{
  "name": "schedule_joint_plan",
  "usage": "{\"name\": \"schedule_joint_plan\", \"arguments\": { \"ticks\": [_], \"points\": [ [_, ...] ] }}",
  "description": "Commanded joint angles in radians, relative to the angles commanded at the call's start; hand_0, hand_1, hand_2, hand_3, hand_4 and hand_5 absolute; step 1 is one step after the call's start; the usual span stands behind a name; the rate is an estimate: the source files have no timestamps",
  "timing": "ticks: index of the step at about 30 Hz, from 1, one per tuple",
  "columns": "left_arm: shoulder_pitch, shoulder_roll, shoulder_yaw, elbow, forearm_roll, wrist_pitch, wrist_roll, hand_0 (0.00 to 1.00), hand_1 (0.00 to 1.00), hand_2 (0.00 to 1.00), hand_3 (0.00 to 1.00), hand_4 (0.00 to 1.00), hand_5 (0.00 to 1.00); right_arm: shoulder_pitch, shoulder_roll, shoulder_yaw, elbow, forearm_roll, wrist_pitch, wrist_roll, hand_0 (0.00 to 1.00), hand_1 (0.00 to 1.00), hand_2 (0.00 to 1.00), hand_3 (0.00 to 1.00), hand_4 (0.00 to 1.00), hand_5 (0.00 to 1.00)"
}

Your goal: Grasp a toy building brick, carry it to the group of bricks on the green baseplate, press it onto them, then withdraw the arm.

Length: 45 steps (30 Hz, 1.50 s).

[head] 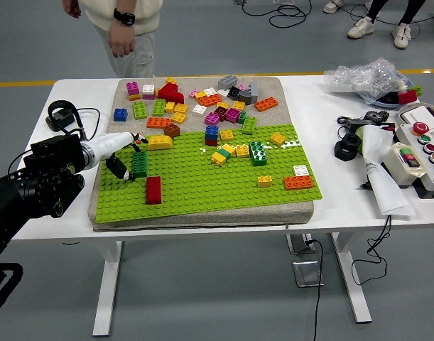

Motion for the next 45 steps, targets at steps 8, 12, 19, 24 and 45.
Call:
{"name": "schedule_joint_plan", "arguments": {
  "ticks": [8, 12, 19, 24, 45],
  "points": [
    [0.001, -0.007, 0.024, 0.011, -0.049, 0.019, -0.003, 0.986, 0.926, 0.750, 0.876, 0.876, 0.005, -0.002, 0.001, -0.002, 0.000, -0.001, 0.001, -0.002, 0.777, 0.705, 0.749, 0.767, 0.998, 0.775],
    [-0.001, -0.009, 0.033, 0.013, -0.068, 0.030, -0.005, 0.986, 0.926, 0.750, 0.876, 0.876, 0.005, -0.001, 0.002, -0.004, 0.000, -0.001, 0.001, -0.001, 0.777, 0.705, 0.749, 0.767, 0.998, 0.775],
    [-0.006, -0.008, 0.042, 0.016, -0.104, 0.039, -0.004, 0.892, 0.856, 0.619, 0.796, 0.754, 0.002, 0.000, 0.001, -0.003, 0.000, -0.002, 0.001, -0.002, 0.777, 0.705, 0.748, 0.767, 0.998, 0.774],
    [-0.007, -0.007, 0.055, 0.020, -0.131, 0.042, -0.005, 0.892, 0.856, 0.619, 0.796, 0.754, 0.002, 0.000, 0.001, -0.003, 0.000, -0.001, 0.001, -0.002, 0.777, 0.705, 0.748, 0.767, 0.998, 0.774],
    [-0.004, 0.000, 0.025, 0.014, -0.162, 0.032, -0.010, 0.669, 0.747, 0.518, 0.589, 0.469, 0.002, 0.001, 0.001, 0.000, 0.000, 0.004, -0.001, -0.002, 0.777, 0.705, 0.749, 0.767, 0.998, 0.774]
  ]
}}
